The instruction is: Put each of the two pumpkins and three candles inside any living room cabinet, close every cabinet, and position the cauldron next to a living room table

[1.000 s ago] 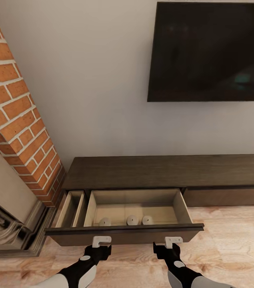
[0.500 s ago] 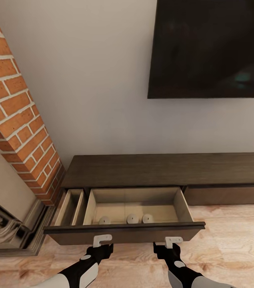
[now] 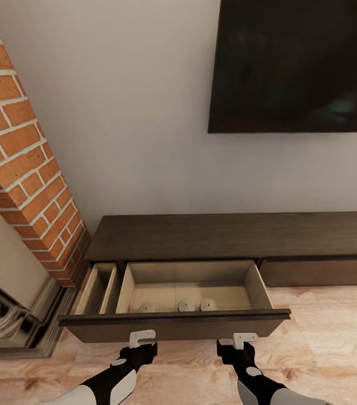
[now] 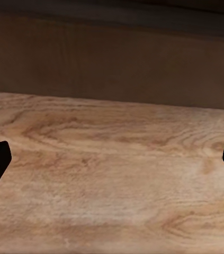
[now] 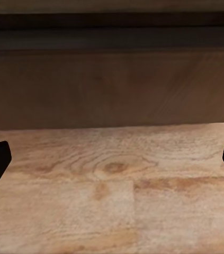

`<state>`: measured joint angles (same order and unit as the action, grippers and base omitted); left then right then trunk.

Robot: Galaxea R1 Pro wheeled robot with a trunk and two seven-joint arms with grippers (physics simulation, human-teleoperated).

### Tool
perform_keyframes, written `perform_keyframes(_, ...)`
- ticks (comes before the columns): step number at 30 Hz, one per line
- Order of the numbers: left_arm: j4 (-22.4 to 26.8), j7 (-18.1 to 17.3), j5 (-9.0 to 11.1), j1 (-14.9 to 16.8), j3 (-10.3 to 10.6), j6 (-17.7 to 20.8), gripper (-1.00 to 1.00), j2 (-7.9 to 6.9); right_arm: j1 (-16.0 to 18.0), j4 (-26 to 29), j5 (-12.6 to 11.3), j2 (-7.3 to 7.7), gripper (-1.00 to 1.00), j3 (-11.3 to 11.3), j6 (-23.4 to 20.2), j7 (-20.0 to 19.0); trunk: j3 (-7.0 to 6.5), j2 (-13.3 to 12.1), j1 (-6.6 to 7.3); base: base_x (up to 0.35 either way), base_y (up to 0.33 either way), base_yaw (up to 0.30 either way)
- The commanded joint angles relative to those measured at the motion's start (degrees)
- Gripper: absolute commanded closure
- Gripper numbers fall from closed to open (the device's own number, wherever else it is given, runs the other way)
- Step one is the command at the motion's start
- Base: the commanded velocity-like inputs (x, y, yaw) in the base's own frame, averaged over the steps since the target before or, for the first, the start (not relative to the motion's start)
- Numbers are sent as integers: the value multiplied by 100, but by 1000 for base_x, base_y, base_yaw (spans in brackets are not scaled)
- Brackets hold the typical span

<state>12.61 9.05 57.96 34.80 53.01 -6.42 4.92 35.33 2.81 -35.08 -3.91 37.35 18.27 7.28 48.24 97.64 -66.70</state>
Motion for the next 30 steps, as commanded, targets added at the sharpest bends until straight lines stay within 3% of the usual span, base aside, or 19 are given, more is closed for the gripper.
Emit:
perform_keyframes(1, -2, 0, 2, 0, 0, 0, -100, -3, 0, 0, 1, 0, -100, 0, 3, -3, 19, 42, -23, 0, 0, 0)
perform_keyframes(19, -13, -9, 5, 0, 7, -4, -100, -9, 0, 0, 1, 3, -100, 0, 17, -33, 342, 764, -418, 0, 0, 0)
perform_keyframes(30, -22, -26, -8, -7, 18, -16, -100, -40, 0, -5, 1, 5, -100, 0, 18, -33, 342, 764, -418, 0, 0, 0)
